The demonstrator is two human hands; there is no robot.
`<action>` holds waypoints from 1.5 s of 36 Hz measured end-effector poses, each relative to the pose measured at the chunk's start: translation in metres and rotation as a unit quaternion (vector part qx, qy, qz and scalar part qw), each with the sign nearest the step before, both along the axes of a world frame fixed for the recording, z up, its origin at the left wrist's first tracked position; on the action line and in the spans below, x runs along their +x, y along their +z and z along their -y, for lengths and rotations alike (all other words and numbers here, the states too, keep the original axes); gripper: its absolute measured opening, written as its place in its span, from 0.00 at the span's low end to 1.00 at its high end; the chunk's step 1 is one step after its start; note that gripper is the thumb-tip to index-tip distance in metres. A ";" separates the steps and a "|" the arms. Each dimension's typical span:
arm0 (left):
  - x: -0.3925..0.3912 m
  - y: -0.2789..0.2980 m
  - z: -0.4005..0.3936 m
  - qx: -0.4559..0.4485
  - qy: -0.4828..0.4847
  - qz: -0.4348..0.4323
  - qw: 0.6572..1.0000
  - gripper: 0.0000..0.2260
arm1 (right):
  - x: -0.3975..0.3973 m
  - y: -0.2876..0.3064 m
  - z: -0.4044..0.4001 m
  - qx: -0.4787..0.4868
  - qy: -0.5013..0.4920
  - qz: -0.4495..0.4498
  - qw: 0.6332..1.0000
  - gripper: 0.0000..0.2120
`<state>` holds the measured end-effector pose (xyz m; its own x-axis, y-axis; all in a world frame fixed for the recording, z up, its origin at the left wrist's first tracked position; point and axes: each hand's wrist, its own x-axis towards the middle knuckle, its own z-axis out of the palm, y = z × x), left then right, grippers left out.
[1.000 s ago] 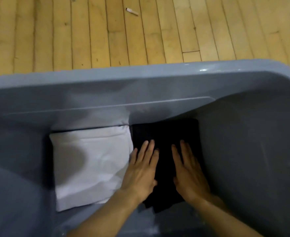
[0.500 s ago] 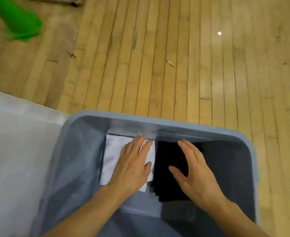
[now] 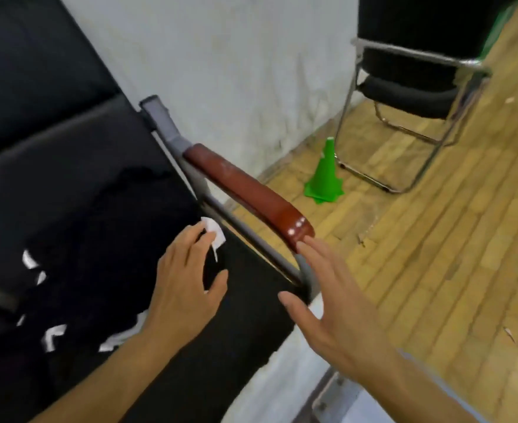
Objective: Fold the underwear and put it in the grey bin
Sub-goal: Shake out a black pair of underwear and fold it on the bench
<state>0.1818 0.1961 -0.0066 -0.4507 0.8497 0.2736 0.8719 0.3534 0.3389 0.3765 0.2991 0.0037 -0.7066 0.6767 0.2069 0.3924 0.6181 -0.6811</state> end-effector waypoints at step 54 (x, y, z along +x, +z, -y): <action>-0.210 0.623 0.354 -0.069 0.204 -0.078 0.973 0.10 | -0.330 0.615 0.242 0.037 0.439 0.053 0.896 0.13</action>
